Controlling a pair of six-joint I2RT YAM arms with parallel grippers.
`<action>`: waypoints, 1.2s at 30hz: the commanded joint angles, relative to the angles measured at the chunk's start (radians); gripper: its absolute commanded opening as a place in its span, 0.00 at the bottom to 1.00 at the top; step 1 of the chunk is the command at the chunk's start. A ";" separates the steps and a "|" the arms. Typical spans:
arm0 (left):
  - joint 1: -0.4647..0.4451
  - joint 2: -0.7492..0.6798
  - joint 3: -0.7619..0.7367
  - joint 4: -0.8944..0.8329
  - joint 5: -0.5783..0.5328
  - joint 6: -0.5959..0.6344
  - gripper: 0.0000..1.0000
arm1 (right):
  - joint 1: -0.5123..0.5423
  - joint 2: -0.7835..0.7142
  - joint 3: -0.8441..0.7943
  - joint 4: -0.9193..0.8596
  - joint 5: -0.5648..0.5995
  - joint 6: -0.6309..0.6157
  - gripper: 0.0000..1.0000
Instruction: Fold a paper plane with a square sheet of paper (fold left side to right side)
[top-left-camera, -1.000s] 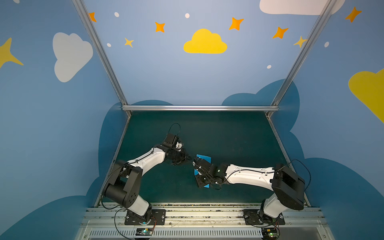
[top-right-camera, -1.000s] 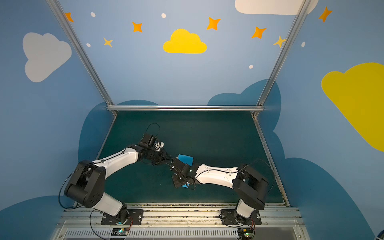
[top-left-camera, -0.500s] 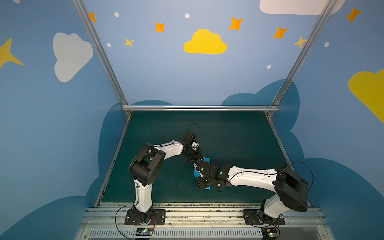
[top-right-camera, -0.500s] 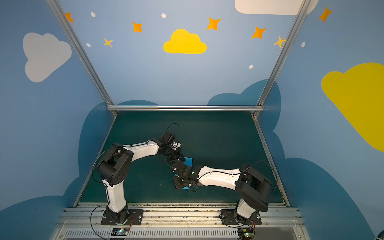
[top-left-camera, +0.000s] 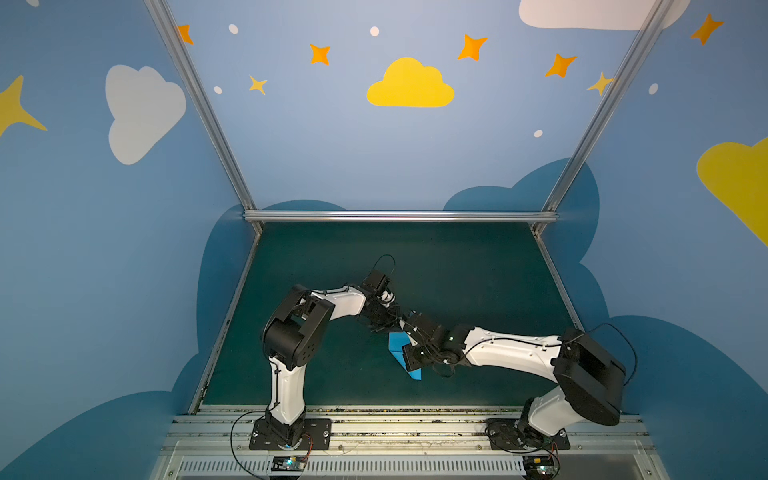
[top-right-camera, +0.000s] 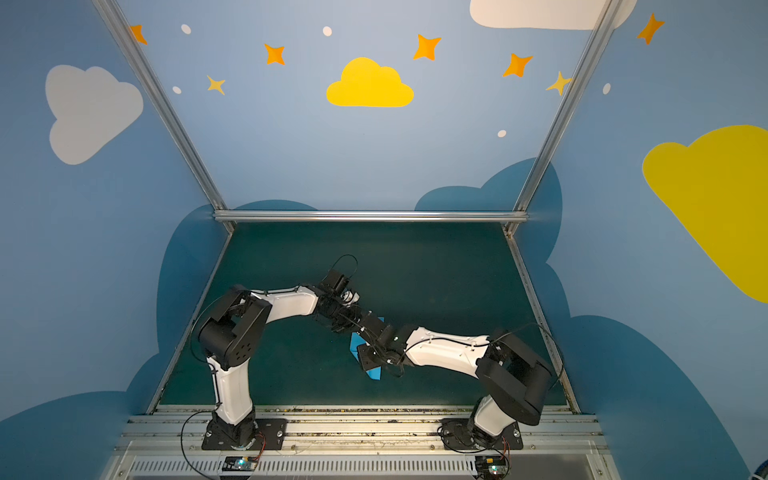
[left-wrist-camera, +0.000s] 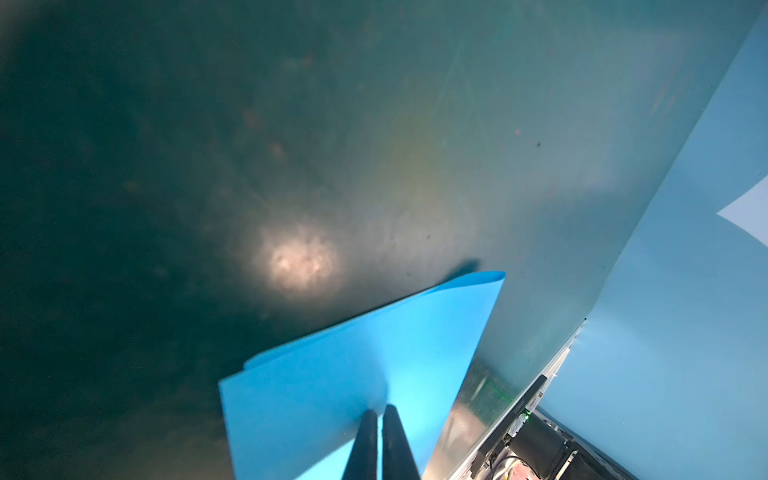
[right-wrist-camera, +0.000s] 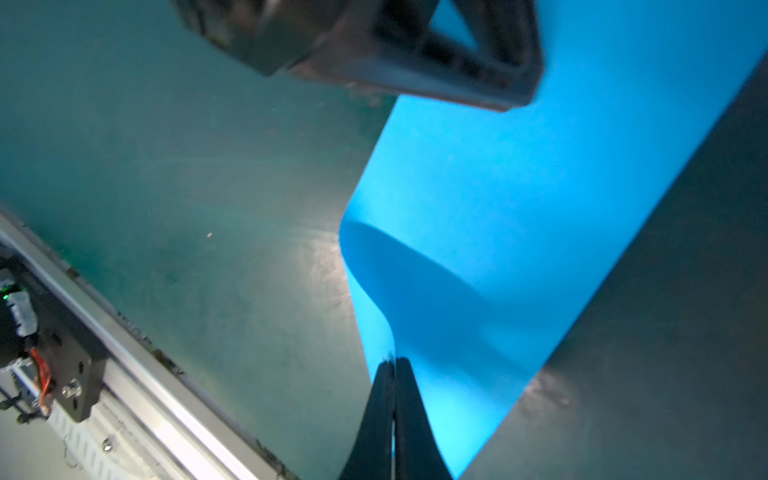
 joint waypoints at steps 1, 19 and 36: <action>-0.004 0.031 -0.034 -0.022 -0.063 0.017 0.08 | -0.026 0.013 -0.007 0.012 -0.014 -0.026 0.00; -0.005 0.035 -0.039 -0.019 -0.065 0.022 0.05 | -0.100 0.074 -0.003 0.028 -0.031 -0.039 0.00; -0.007 0.034 -0.038 -0.018 -0.061 0.019 0.04 | -0.125 0.077 -0.032 0.040 -0.036 -0.033 0.00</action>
